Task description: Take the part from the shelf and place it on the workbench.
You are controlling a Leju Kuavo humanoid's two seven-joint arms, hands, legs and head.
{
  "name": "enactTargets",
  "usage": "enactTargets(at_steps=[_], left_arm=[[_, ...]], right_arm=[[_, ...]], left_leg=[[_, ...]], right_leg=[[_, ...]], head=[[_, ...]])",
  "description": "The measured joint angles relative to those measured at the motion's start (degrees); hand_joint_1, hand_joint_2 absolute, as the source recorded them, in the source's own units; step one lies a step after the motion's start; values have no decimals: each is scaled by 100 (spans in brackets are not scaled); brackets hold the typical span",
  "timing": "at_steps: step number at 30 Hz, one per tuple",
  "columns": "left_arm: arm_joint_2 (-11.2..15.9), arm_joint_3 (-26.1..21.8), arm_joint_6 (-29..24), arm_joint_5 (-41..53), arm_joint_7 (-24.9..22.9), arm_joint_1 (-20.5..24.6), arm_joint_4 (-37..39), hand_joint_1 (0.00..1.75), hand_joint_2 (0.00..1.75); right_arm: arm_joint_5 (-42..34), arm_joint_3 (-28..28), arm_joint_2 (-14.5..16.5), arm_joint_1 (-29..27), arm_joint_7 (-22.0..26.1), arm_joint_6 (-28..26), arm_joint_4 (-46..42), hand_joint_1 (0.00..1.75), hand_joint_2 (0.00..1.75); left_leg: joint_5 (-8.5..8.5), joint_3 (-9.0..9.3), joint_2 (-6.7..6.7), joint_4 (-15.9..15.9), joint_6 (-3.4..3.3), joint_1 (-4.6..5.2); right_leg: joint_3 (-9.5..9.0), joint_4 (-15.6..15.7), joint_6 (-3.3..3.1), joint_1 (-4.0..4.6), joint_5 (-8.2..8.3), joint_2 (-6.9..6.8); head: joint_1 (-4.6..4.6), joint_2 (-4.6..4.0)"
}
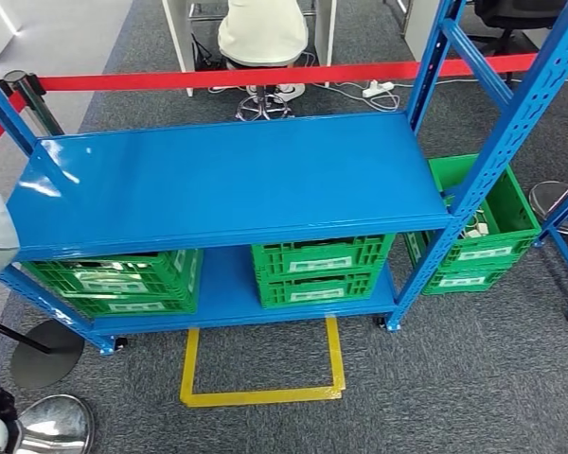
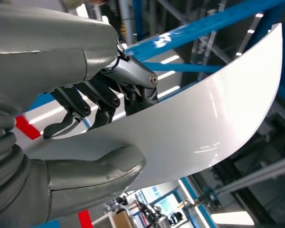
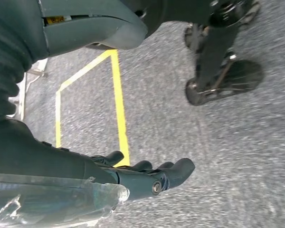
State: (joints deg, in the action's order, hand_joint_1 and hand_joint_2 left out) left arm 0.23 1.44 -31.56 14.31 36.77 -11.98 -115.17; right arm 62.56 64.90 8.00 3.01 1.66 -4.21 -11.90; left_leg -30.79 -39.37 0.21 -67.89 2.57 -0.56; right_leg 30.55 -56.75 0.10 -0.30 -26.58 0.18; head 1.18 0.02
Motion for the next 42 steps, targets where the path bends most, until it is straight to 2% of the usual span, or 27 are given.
enactTargets(at_steps=[1,2,3,4,6,7,8,10,11,12,13,14,15,16,17,21,24,30,35,42], left_arm=[[29,103,-68,93,-50,-27,-34,175,175],[55,204,-125,160,-95,-54,-66,175,175],[81,292,-168,202,-128,-75,-97,175,175],[104,364,-195,224,-146,-87,-125,175,175],[147,472,-226,245,-167,-94,-178,175,175],[164,513,-234,249,-171,-97,-199,175,175],[179,547,-240,251,-175,-102,-216,175,175],[200,601,-273,270,-181,-118,-242,175,175],[208,624,-314,303,-186,-125,-252,175,175],[214,648,-385,359,-192,-138,-263,175,175],[221,672,-473,432,-197,-155,-279,175,175],[227,704,-568,512,-202,-172,-298,175,175],[233,741,-654,582,-204,-186,-321,175,175],[242,777,-718,635,-210,-192,-348,175,175],[251,814,-761,667,-220,-190,-375,175,175],[315,899,-816,557,-282,-103,-459,175,175],[428,903,-802,409,-355,114,-476,175,175],[680,901,-810,750,-631,569,-477,175,175],[874,892,-815,878,-779,787,-476,175,175],[928,925,-633,951,-960,1030,-451,175,175]], right_arm=[[17,-1,0,-17,-7,4,-7,0,175],[30,-1,0,-31,-10,9,-11,0,175],[37,-1,1,-42,-10,14,-14,0,175],[41,-1,1,-48,-10,17,-16,0,175],[44,-1,1,-51,-11,17,-25,0,175],[45,-1,1,-50,-11,16,-31,0,175],[45,-2,0,-49,-11,15,-37,0,175],[48,-3,0,-57,-2,16,-43,0,175],[55,-4,0,-67,13,16,-45,0,175],[69,-7,0,-78,39,19,-47,0,175],[87,-11,0,-86,70,21,-49,0,175],[106,-20,2,-92,103,25,-51,0,175],[122,-29,7,-96,130,27,-53,0,175],[134,-37,16,-98,150,25,-55,0,175],[145,-44,26,-99,164,22,-57,0,175],[186,-56,53,-98,140,-15,-64,0,175],[215,-69,77,-93,69,-32,-64,0,175],[239,-75,107,-38,110,0,-64,0,175],[242,-75,154,-7,129,-6,-64,0,175],[242,-75,181,18,170,1,-64,0,175]], left_leg=[[-126,-72,0,-325,18,-5],[-131,-63,0,-471,30,-11],[-30,62,0,-379,39,-19],[127,294,0,-72,49,-31],[347,862,-16,779,63,-54],[372,1043,-30,1085,52,-59],[351,1121,-45,1246,20,-56],[341,1086,-56,1288,-89,-48],[344,1063,-54,1286,-139,-43],[350,1047,-54,1283,-165,-39],[357,1035,-54,1284,-185,-30],[358,1024,-57,1279,-193,-9],[365,1019,-60,1274,-204,8],[379,1011,-59,1271,-225,25],[391,1004,-59,1267,-242,35],[437,951,-58,1253,-274,52],[470,905,-58,1249,-266,54],[521,834,-56,1249,-227,48],[566,781,-55,1250,-195,37],[610,729,-55,1250,-175,31]], right_leg=[[60,-1,4,-4,41,-1],[117,-2,16,-12,81,-1],[168,-4,35,-23,120,2],[208,-7,61,-38,154,7],[268,-17,128,-46,209,20],[291,-25,166,-40,237,26],[317,-32,202,-29,264,30],[358,-36,268,-31,310,35],[390,-63,293,-35,280,32],[403,-73,272,-33,211,28],[411,-79,189,-29,139,29],[419,-75,68,-22,133,29],[414,-45,-50,-18,191,35],[419,-23,-117,-22,274,38],[425,-8,-111,-27,367,36],[396,51,145,-57,472,33],[427,67,256,-69,506,31],[510,56,301,-70,538,35],[575,40,285,-62,576,38],[631,37,260,-55,620,40]], head=[[0,0],[0,0],[1,0],[1,0],[10,0],[12,0],[19,0],[19,0],[16,0],[-1,0],[-15,0],[-31,0],[-42,0],[-41,0],[-43,0],[-44,0],[-44,0],[-42,0],[-41,0],[-42,0]])
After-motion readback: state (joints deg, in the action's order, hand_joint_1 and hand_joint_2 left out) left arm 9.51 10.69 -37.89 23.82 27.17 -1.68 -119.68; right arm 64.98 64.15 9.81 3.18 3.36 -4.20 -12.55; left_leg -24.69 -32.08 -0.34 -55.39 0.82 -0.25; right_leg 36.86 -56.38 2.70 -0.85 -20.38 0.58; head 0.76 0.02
